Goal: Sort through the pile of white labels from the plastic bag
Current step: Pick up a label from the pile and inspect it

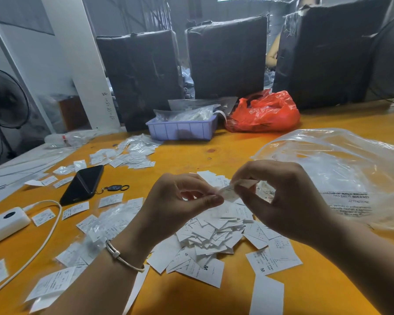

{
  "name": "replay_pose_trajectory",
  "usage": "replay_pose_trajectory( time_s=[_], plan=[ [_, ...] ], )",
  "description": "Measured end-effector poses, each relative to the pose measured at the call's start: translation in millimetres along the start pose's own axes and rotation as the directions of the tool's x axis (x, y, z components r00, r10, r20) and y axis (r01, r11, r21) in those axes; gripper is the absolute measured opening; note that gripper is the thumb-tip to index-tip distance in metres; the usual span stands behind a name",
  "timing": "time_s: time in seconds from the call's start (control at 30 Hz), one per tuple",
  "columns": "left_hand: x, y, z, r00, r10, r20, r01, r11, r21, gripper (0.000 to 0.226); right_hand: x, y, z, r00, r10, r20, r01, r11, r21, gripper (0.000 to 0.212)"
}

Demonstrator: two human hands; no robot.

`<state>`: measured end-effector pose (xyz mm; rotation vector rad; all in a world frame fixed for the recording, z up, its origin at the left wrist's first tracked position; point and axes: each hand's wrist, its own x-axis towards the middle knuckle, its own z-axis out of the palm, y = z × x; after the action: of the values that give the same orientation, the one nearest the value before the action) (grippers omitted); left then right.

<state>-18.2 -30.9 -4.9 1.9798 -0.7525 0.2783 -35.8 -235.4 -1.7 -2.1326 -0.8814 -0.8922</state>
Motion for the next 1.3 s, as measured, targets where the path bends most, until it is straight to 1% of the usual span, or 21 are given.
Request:
replay_pose_trajectory(
  time_s=[0.1, 0.13, 0.2, 0.27, 0.33, 0.43, 0.57, 0.67, 0.73, 0.8, 0.9, 1.0, 1.07, 1.13, 1.23, 1.3],
  plan=[
    [0, 0, 2, 1.000, -0.019, 0.011, 0.019, 1.000, -0.022, 0.024, -1, 1, 3, 0.999, 0.044, 0.025, -0.046, 0.996, 0.074, 0.009],
    [-1, 0, 2, 0.999, -0.031, 0.007, 0.031, 0.998, -0.047, 0.024, -1, 1, 4, 0.998, 0.063, -0.002, -0.062, 0.996, 0.068, 0.015],
    [-1, -1, 2, 0.997, -0.071, -0.004, 0.070, 0.991, -0.117, 0.022, -1, 2, 4, 0.990, 0.100, -0.101, -0.095, 0.994, 0.053, 0.026],
    [-1, -2, 1, 0.993, -0.119, -0.006, 0.116, 0.977, -0.181, 0.016, 0, 3, 2, 0.977, 0.121, -0.174, -0.110, 0.991, 0.073, 0.024],
    [-1, -1, 1, 0.987, -0.163, -0.003, 0.157, 0.958, -0.240, 0.015, 0, 2, 1, 0.968, 0.149, -0.200, -0.136, 0.988, 0.079, 0.022],
    [-1, 0, 2, 0.978, -0.206, -0.003, 0.196, 0.933, -0.301, 0.015, -1, 0, 5, 0.959, 0.207, -0.195, -0.183, 0.974, 0.136, 0.022],
    [0, 0, 4, 0.975, -0.220, -0.015, 0.200, 0.911, -0.361, 0.013, -3, -2, 7, 0.956, 0.225, -0.189, -0.197, 0.968, 0.155, 0.020],
    [1, 0, 5, 0.974, -0.225, -0.017, 0.199, 0.893, -0.404, 0.017, -3, -3, 8, 0.975, 0.210, -0.067, -0.198, 0.967, 0.158, 0.014],
    [1, 0, 5, 0.975, -0.221, -0.011, 0.198, 0.896, -0.397, 0.015, -4, -2, 9, 0.981, 0.196, 0.014, -0.195, 0.964, 0.179, 0.011],
    [1, 0, 5, 0.974, -0.227, -0.009, 0.205, 0.898, -0.390, 0.015, -4, -1, 9, 0.979, 0.199, 0.047, -0.204, 0.954, 0.219, 0.011],
    [1, -1, 4, 0.969, -0.247, -0.011, 0.223, 0.892, -0.392, 0.016, -3, 1, 9, 0.971, 0.239, 0.026, -0.237, 0.935, 0.265, 0.008],
    [0, -2, 4, 0.968, -0.245, 0.052, 0.246, 0.893, -0.376, 0.022, -2, 3, 9, 0.954, 0.299, 0.023, -0.287, 0.889, 0.358, 0.006],
    [0, -2, 4, 0.965, -0.251, 0.079, 0.263, 0.905, -0.334, 0.027, -2, 5, 9, 0.947, 0.317, 0.044, -0.311, 0.878, 0.364, 0.004],
    [2, -4, 2, 0.964, -0.262, 0.055, 0.267, 0.925, -0.270, 0.030, -2, 6, 9, 0.946, 0.313, 0.090, -0.325, 0.887, 0.327, 0.004],
    [2, -4, -1, 0.968, -0.245, 0.047, 0.250, 0.953, -0.170, 0.024, -2, 6, 11, 0.944, 0.302, 0.129, -0.328, 0.881, 0.340, 0.009],
    [2, -3, -3, 0.970, -0.238, 0.053, 0.244, 0.955, -0.169, 0.018, -2, 7, 12, 0.944, 0.307, 0.121, -0.330, 0.871, 0.366, 0.011]
  ],
)
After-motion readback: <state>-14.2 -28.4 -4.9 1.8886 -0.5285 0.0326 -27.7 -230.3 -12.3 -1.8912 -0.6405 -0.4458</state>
